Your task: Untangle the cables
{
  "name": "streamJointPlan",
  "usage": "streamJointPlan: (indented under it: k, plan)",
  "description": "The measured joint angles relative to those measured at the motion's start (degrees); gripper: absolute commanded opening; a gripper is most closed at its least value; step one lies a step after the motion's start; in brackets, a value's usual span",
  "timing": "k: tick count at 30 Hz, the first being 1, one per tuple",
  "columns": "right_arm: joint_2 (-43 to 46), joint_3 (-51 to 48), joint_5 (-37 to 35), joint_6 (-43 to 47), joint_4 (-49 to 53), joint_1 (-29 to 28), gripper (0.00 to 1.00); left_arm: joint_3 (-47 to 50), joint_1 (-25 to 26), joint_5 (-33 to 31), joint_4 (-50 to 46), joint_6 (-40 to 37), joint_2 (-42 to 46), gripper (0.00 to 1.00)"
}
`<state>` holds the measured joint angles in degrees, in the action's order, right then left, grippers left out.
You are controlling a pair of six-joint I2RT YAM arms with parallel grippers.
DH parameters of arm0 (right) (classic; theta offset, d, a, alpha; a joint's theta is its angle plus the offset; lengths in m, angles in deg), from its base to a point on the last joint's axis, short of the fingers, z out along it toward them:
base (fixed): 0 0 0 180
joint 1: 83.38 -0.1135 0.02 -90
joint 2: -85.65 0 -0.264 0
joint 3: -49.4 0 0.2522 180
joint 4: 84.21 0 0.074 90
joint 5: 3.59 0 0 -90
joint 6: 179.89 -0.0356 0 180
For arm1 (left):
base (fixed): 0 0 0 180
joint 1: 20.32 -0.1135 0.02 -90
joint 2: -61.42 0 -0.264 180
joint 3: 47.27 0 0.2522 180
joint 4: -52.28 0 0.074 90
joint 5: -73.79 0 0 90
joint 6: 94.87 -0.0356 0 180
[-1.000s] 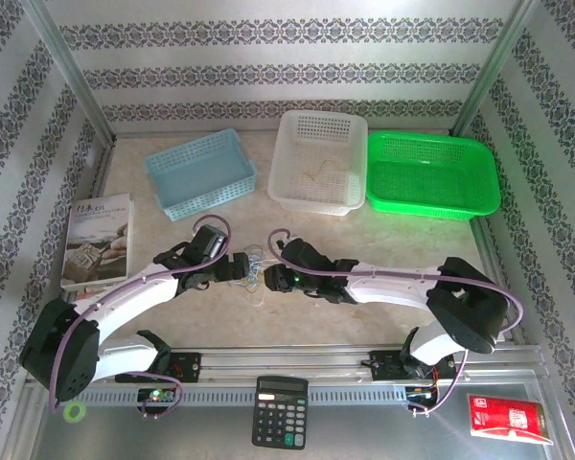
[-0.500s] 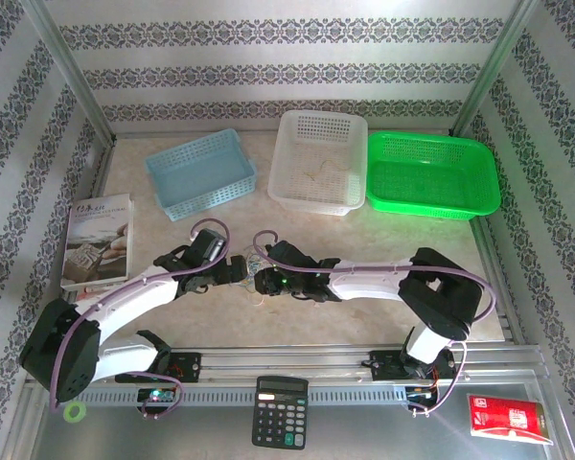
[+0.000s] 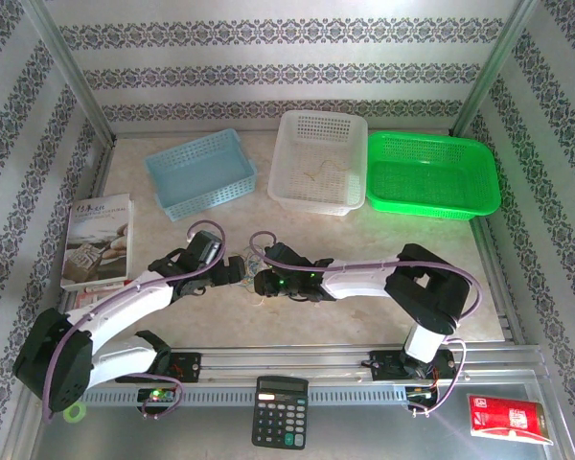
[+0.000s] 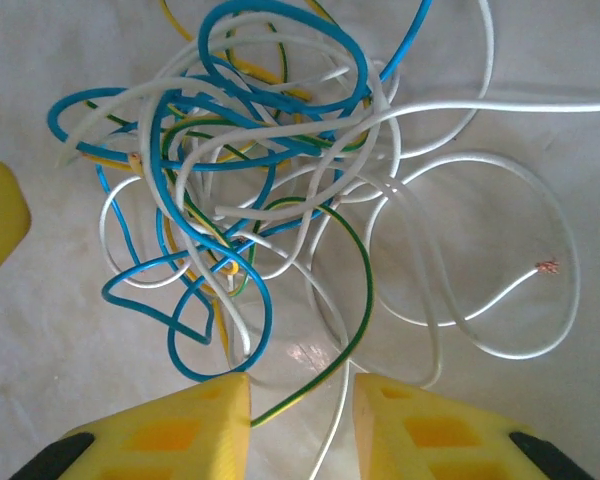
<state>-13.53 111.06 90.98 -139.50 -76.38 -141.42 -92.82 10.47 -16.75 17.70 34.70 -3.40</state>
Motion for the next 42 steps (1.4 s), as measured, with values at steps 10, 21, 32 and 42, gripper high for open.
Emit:
streamJointPlan:
  k: [10,21,32,42]
  plan:
    - [0.0,0.0,0.0,0.0,-0.4,0.0,0.02,0.3,0.0,0.0,0.0,0.4,0.8,1.00]
    - [5.7,0.0,0.3,0.4,0.3,0.1,0.00,0.4,0.0,0.0,0.0,0.4,0.8,1.00]
    - [16.5,-0.1,0.5,4.6,0.9,2.3,0.00,0.4,0.0,0.0,0.0,0.4,0.8,1.00]
    - [15.6,-3.8,2.2,4.8,-2.8,7.3,0.00,0.4,0.0,0.1,0.0,0.3,0.8,1.00]
